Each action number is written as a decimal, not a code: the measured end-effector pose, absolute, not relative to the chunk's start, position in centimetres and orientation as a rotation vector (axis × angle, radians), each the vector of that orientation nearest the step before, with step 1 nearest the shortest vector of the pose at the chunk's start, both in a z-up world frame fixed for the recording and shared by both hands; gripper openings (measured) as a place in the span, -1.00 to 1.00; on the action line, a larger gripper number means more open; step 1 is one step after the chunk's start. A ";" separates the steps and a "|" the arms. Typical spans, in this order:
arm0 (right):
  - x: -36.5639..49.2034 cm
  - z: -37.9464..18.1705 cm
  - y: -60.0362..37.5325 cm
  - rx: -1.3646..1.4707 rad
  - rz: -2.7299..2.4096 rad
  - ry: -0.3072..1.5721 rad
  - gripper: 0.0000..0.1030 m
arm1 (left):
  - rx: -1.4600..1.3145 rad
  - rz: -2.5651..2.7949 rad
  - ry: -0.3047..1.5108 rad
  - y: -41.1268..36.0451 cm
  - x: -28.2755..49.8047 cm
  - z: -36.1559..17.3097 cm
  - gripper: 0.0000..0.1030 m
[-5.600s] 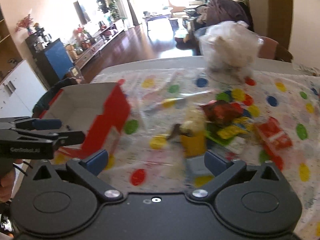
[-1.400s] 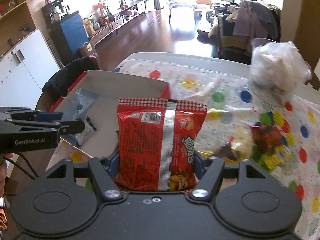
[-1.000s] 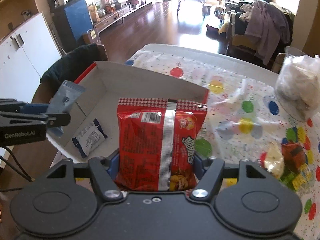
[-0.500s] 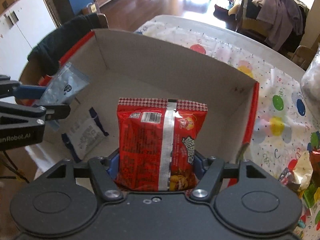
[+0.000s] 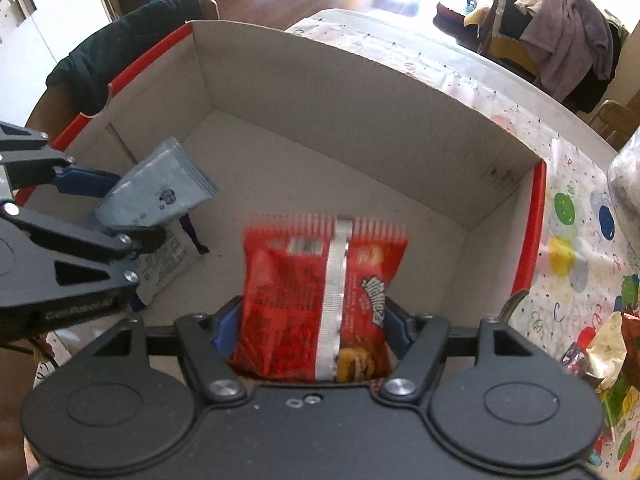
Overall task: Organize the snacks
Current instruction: 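Open right tool to drop red chip bag while left tool releases blue-grey packet, then move both tools back over the remaining snacks on the table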
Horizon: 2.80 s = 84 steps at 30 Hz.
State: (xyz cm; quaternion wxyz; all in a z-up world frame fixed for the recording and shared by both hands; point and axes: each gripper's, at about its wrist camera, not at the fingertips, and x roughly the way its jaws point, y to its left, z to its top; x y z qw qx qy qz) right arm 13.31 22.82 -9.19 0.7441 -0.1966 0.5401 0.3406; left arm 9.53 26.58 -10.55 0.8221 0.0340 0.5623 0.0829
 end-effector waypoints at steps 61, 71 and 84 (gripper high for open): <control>10.4 -0.4 -8.0 -0.066 0.626 0.933 0.99 | -0.096 -0.093 0.771 7.3 5.2 -1.2 0.68; 11.8 -5.2 -15.2 -0.136 0.594 0.965 0.94 | -0.048 -0.152 0.831 0.0 8.2 -4.3 0.68; 15.7 -12.7 -17.4 -0.131 0.650 1.057 0.38 | -0.028 -0.131 0.928 -5.2 13.0 -8.5 0.68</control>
